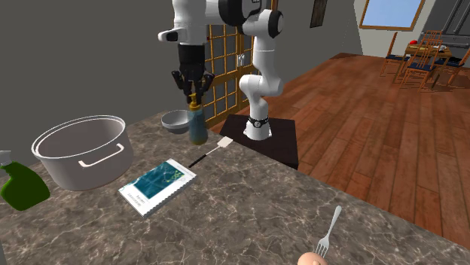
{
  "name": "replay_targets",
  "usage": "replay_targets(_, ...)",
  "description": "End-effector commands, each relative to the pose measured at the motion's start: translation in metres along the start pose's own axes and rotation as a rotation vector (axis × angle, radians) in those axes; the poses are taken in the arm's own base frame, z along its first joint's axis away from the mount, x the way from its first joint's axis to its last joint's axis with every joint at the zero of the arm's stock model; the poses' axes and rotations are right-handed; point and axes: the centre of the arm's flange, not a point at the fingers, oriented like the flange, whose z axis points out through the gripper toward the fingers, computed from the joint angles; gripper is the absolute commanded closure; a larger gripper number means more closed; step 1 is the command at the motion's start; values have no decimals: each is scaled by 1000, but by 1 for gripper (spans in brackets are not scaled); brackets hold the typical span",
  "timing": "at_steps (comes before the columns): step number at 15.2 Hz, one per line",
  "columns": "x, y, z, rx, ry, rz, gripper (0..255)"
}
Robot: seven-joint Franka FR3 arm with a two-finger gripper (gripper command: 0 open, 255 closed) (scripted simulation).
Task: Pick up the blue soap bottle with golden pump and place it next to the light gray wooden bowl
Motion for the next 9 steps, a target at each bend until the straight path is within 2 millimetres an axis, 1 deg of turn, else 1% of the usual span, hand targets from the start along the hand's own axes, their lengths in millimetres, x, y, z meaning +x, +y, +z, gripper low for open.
replay_targets(1,-12,26,2,0,1,-1,255)
replay_targets(9,-54,122,9,0,1,-1,255)
